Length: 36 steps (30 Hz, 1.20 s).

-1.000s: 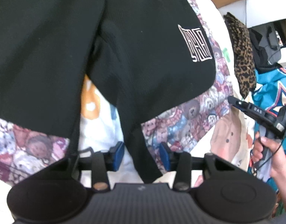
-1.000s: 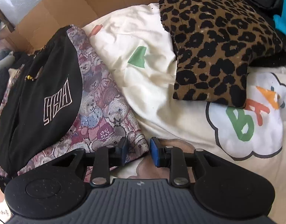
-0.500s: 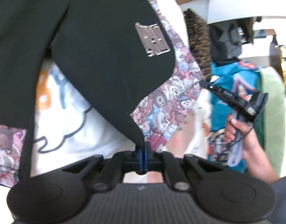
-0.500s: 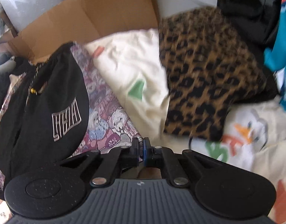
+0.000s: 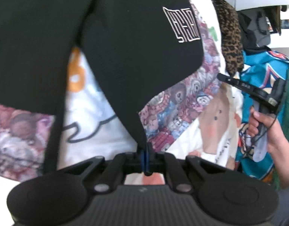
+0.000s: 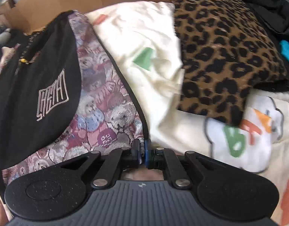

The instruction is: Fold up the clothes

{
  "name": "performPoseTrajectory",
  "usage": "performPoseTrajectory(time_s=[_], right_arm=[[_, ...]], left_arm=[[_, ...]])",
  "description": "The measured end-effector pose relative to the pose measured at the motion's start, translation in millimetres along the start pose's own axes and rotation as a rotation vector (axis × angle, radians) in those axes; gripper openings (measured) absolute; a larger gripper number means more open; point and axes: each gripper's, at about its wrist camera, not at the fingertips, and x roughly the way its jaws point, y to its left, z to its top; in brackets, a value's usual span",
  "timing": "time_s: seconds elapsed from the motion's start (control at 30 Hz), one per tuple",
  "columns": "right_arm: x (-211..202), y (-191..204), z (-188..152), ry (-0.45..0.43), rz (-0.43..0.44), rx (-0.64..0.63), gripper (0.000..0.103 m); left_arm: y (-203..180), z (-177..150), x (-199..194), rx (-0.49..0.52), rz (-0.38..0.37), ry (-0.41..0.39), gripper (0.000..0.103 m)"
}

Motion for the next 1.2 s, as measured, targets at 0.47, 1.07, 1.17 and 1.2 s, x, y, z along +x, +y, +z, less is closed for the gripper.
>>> performPoseTrajectory(time_s=[0.47, 1.07, 1.17, 1.2], right_arm=[[0, -37, -13, -0.033, 0.145, 0.167, 0.041], [-12, -49, 0, -0.022, 0.135, 0.179, 0.005], [-24, -49, 4, -0.022, 0.091, 0.181, 0.005], [-28, -50, 4, -0.026, 0.075, 0.178, 0.005]], left_arm=[[1, 9, 11, -0.034, 0.01, -0.051, 0.047], [-11, 4, 16, -0.008, -0.107, -0.037, 0.003], [-16, 5, 15, -0.004, -0.125, -0.032, 0.003], [-17, 6, 15, -0.002, -0.131, -0.03, 0.003]])
